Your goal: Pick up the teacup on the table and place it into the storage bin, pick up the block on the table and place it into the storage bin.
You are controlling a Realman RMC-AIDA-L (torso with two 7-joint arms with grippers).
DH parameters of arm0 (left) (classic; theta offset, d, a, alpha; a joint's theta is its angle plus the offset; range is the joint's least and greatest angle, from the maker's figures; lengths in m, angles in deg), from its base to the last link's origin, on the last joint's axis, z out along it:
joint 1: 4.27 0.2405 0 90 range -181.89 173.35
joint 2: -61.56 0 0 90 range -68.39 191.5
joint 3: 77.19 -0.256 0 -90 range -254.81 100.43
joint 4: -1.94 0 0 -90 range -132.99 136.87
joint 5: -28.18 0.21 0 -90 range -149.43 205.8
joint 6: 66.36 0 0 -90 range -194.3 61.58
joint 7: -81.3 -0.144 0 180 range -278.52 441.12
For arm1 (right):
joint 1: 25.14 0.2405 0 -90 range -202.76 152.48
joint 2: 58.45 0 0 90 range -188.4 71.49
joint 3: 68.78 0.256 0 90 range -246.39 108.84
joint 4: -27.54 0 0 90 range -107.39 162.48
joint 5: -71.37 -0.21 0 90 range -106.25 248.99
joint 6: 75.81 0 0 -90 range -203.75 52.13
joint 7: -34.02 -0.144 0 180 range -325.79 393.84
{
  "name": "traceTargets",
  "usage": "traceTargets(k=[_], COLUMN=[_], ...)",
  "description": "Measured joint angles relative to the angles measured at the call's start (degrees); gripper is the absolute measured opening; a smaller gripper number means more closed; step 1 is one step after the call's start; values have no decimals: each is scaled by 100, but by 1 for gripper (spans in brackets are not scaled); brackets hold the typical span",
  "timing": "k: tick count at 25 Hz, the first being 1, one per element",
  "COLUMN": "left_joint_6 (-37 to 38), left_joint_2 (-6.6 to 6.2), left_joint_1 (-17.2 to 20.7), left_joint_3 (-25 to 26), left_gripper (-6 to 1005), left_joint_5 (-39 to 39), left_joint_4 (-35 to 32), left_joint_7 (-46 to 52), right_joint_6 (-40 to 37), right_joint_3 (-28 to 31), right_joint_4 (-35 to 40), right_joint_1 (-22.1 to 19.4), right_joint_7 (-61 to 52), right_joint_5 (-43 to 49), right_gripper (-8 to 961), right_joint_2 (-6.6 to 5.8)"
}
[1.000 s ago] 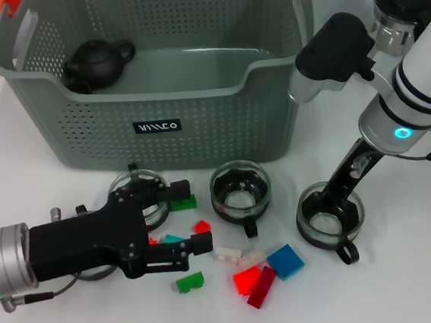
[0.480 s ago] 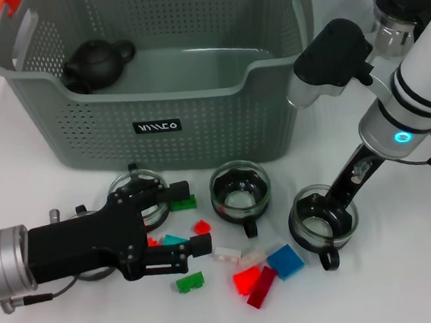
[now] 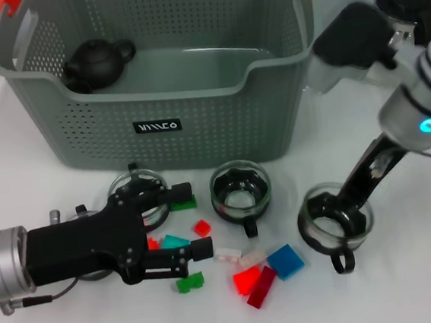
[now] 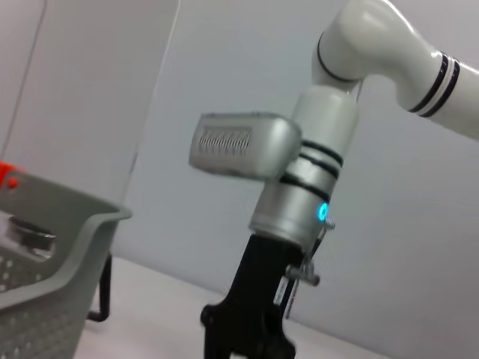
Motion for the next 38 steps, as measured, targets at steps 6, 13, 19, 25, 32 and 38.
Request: traceTargets(k=[6,13,19,25,32,38], left_joint_6=[98,108,108,109,101,73], left_joint_2=[-31,-22,-18,-37,-28,2], left_joint_1=[2,-19,-32,-29,-27,-19], left_joint_3=[12,17,16,16,16,5], left_gripper=[927,926,926,925,924,924], left_joint_5=[-1,-5,-46,-93,-97,-97], left_joint_4=[-19,-19,-1,6,14,17], left_joint_7=[0,-68,-154,-158,-158,-158], right_joint_6=[-1246,-2274,-1945,-882,1019,2825], right_joint_3=[593,1805,2281,2149,1954,1944], right_joint_4=[1541,2557,2619,2213,375,-1663], right_joint_1=[-238,338,994,1396,1845,2394], right_joint_7=[-109,-127,80,195,498,811], right_joint_5=[-106,-532,-599,-456,-234,-93], right_gripper=[57,57,57,58,58,58], right_joint_2=[-11,-18,-18,-25,-106,-181])
